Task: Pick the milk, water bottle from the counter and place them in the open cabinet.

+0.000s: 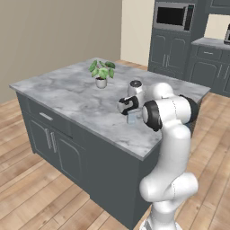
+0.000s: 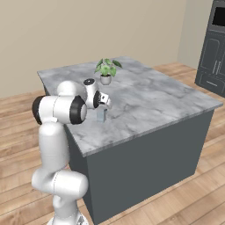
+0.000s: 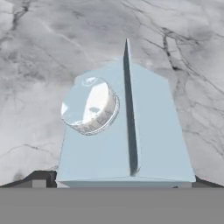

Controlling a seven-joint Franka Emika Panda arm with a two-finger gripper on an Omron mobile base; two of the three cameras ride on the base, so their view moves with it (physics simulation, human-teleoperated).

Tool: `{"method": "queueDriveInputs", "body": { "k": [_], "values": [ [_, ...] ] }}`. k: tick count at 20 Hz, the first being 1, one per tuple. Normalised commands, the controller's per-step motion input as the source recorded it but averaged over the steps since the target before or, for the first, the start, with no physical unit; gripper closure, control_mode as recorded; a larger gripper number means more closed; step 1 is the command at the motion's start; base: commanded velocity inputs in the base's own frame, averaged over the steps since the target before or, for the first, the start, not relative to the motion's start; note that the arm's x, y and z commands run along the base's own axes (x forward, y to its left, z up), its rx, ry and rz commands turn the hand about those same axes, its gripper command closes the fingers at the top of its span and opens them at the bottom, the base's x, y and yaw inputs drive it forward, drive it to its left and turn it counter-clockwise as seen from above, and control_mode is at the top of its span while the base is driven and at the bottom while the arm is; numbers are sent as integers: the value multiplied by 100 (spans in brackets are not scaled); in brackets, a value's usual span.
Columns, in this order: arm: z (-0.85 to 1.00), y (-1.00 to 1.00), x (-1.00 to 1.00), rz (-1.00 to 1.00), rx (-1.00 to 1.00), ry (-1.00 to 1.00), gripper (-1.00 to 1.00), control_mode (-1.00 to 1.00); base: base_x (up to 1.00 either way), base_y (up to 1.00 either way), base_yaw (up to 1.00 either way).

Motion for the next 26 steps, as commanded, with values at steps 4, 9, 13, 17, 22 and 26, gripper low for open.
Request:
{"method": "queueDriveInputs", "body": {
  "k": [4, 9, 13, 17, 22, 26],
  "values": [
    [-5, -2, 7, 0, 0, 2, -100, -100, 0, 0, 0],
    [-21, -21, 23, 0, 3, 16, 100, -100, 0, 0, 0],
    [-25, -35, 28, 0, 3, 14, 100, -100, 0, 0, 0],
    [-13, -29, 22, 0, 2, 6, 100, -100, 0, 0, 0],
    [0, -5, 2, 0, 0, 3, 100, -100, 0, 0, 0],
    [4, 2, -4, 0, 0, 0, 100, -100, 0, 0, 0]
  ]
}}
